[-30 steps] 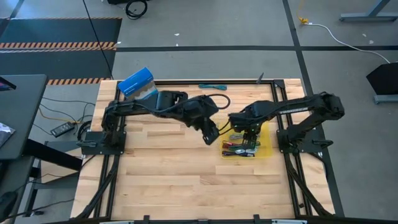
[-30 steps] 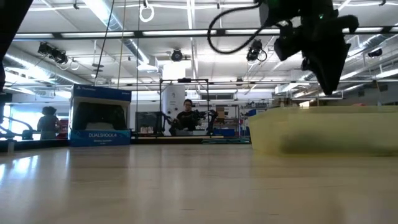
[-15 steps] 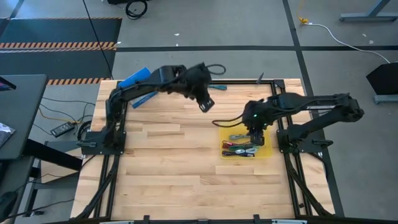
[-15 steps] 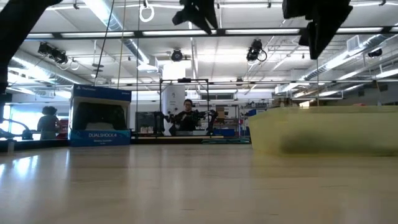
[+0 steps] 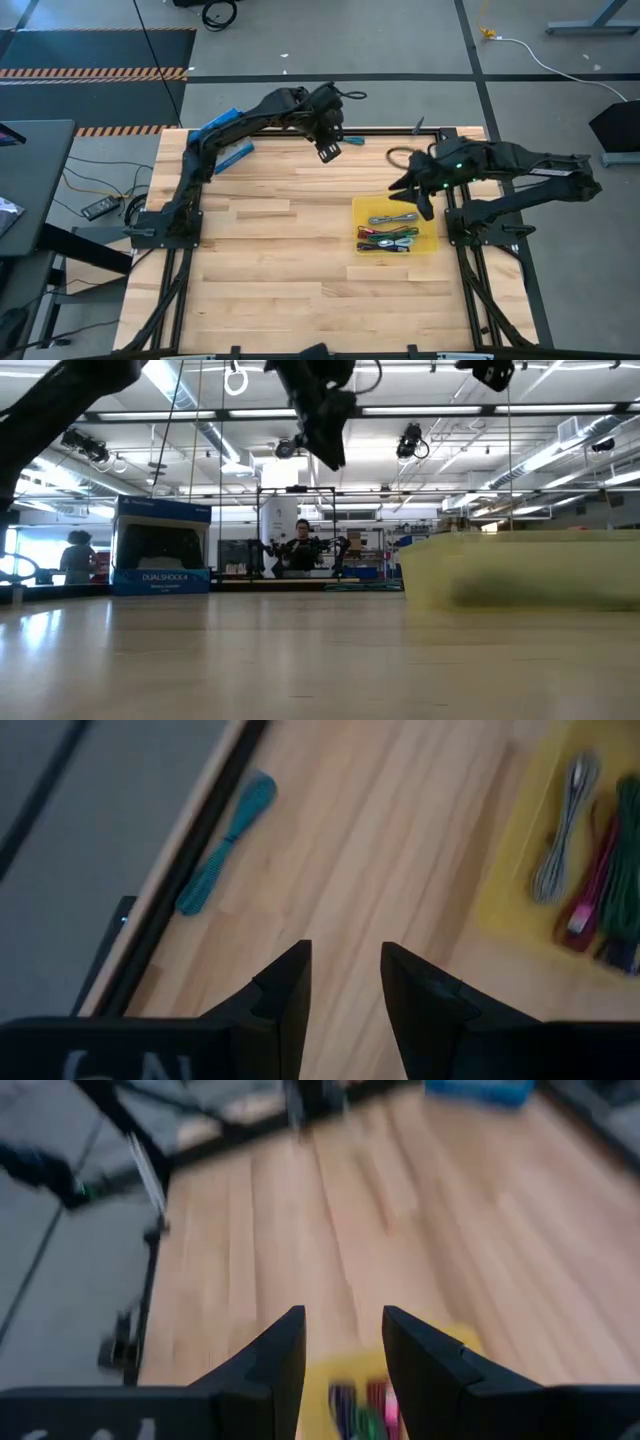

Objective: Pick and place USB-C Cables
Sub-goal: Put the blue charger cable into the yellow bin

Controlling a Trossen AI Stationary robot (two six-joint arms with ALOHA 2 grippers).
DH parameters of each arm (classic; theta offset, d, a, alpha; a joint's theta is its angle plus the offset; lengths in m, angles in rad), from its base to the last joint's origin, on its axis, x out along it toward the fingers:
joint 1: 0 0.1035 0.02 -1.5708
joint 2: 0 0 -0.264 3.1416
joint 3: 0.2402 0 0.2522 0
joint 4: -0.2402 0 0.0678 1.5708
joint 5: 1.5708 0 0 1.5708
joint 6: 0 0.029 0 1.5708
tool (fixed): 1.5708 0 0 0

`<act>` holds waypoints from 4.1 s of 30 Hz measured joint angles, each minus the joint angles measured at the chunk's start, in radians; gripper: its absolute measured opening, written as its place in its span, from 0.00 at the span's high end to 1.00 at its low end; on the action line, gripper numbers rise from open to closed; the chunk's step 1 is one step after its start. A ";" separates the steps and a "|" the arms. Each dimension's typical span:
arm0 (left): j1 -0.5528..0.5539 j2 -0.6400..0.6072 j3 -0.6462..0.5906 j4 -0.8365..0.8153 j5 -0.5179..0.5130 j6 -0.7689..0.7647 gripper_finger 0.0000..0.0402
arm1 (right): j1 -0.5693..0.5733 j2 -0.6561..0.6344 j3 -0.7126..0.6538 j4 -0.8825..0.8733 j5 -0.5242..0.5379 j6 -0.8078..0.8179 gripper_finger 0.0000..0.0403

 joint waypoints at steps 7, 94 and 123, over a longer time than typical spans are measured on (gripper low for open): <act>0.037 0.082 -0.001 -0.002 0.020 0.143 0.68 | 0.000 -0.030 0.000 0.142 0.147 0.042 0.65; 0.118 0.376 0.000 0.203 -0.098 0.097 0.84 | -0.002 0.033 0.000 0.400 0.065 0.415 0.65; 0.133 -0.142 0.023 0.434 0.255 -0.227 0.98 | -0.214 0.125 0.000 0.192 0.468 0.064 0.65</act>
